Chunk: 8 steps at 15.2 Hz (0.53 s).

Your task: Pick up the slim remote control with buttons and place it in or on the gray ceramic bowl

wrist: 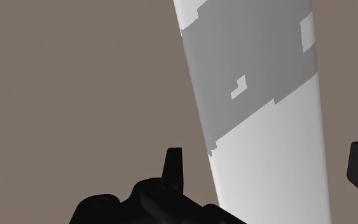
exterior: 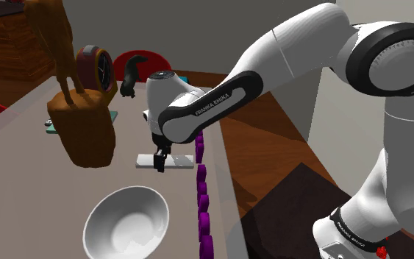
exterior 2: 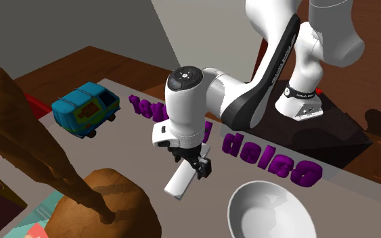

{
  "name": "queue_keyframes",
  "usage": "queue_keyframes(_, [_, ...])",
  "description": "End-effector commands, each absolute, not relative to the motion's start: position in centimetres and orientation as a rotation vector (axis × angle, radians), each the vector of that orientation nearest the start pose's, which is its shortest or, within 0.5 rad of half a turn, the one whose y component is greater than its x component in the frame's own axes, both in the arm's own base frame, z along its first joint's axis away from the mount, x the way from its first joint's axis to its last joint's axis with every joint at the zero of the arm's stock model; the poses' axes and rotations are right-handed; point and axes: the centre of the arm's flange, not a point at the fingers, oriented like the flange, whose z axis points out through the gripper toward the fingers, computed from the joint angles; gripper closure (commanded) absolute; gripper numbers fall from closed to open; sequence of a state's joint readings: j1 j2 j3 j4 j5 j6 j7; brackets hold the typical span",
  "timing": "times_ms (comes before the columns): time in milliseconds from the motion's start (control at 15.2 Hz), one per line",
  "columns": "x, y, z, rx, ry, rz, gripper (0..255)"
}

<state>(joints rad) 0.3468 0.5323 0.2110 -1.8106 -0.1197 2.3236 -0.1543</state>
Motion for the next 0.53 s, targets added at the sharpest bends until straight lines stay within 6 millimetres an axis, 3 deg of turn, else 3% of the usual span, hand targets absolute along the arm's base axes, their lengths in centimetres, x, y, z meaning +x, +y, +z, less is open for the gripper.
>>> queue_keyframes(0, [55.87, 33.42, 25.25, -2.897, -1.167, 0.013, 0])
queue_keyframes(66, [55.87, 33.42, 25.26, -2.897, -1.167, 0.014, 0])
queue_keyframes(132, [55.87, 33.42, 25.26, -2.897, -1.167, 0.014, 255])
queue_keyframes(462, [55.86, 33.41, 25.25, -2.897, -1.167, 0.014, 255])
